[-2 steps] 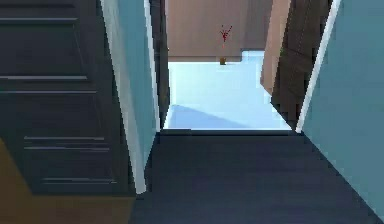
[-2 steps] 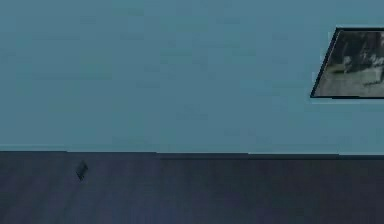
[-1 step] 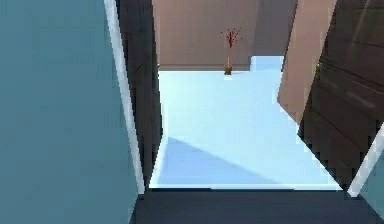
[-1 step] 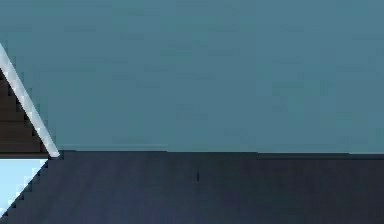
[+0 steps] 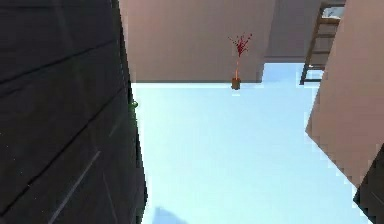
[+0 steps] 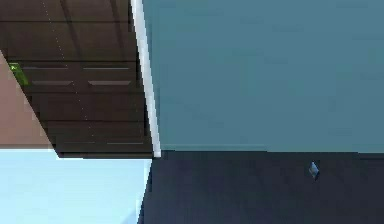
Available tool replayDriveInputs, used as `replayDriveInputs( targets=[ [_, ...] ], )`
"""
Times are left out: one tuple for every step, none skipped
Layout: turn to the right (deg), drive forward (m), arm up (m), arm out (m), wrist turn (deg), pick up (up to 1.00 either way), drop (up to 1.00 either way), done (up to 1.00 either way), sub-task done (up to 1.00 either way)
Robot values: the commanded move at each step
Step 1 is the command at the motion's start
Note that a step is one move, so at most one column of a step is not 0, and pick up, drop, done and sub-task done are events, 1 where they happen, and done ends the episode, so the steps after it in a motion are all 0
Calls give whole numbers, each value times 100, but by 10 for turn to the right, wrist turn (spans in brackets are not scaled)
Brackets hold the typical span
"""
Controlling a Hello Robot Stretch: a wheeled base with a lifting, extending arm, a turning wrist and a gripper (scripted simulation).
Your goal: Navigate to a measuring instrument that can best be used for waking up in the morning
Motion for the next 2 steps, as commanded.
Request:
replayDriveInputs(
  targets=[
    [30,0,0,0,0,0,0,0,0],
    [0,100,0,0,0,0,0,0,0]
  ],
)
